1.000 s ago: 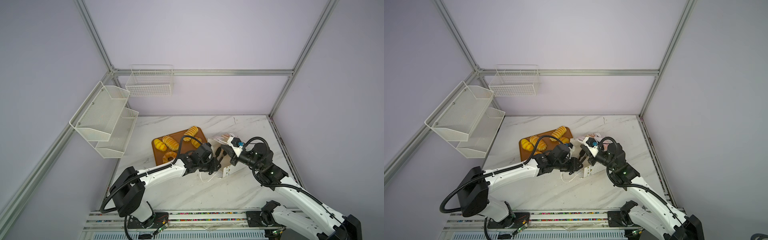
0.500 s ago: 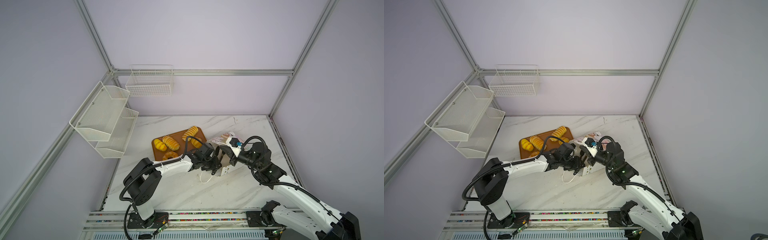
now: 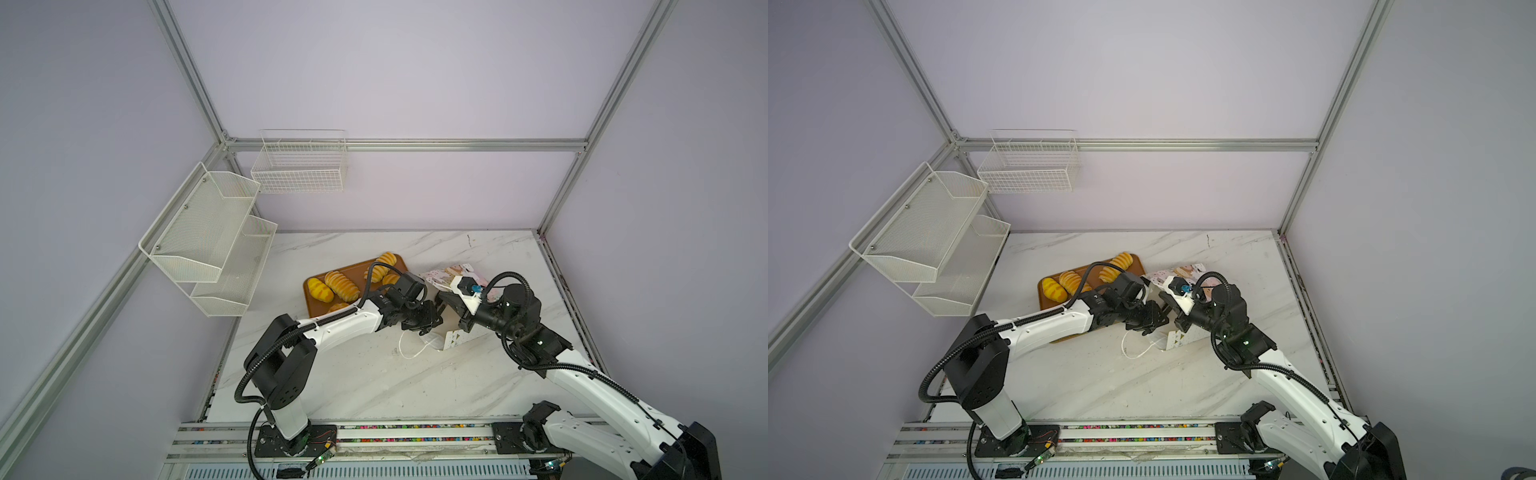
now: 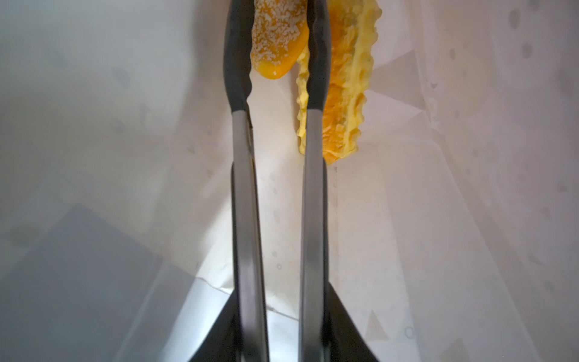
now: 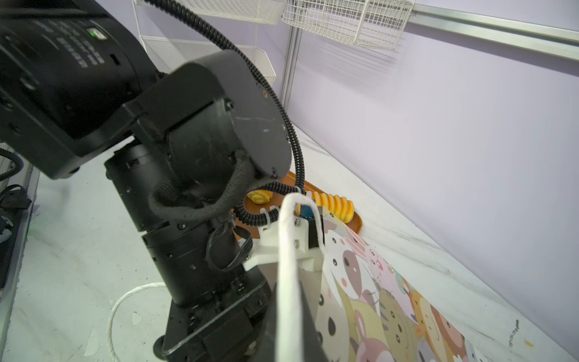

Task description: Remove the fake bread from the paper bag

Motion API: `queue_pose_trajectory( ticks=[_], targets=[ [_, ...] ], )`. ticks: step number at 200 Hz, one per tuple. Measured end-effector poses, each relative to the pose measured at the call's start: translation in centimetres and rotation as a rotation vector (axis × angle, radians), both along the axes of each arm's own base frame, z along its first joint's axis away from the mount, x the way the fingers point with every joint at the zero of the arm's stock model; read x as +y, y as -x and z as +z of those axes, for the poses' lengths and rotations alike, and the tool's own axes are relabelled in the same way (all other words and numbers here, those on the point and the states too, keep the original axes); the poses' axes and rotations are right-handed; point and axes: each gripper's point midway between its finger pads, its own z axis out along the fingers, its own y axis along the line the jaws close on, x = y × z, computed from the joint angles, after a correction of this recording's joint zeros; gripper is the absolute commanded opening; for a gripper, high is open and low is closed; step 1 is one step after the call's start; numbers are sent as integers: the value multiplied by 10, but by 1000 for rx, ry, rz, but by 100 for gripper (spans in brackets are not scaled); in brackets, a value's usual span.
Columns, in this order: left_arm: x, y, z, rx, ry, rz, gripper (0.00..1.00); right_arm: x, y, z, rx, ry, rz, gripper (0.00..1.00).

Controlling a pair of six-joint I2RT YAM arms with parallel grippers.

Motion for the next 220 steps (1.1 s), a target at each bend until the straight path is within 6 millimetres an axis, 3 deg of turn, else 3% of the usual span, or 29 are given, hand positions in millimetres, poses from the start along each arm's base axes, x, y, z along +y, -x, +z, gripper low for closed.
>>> queue_pose_trajectory(
  ticks=[62,118,220],
  targets=[
    [4,2,4,-4,-4,-13,31,1,2,-5,8,18,14,0],
    [4,2,4,-3,-5,-13,38,2,3,-6,5,24,23,0],
    [5,0,3,10,-7,18,38,2,1,-7,-7,37,21,0]
  ],
)
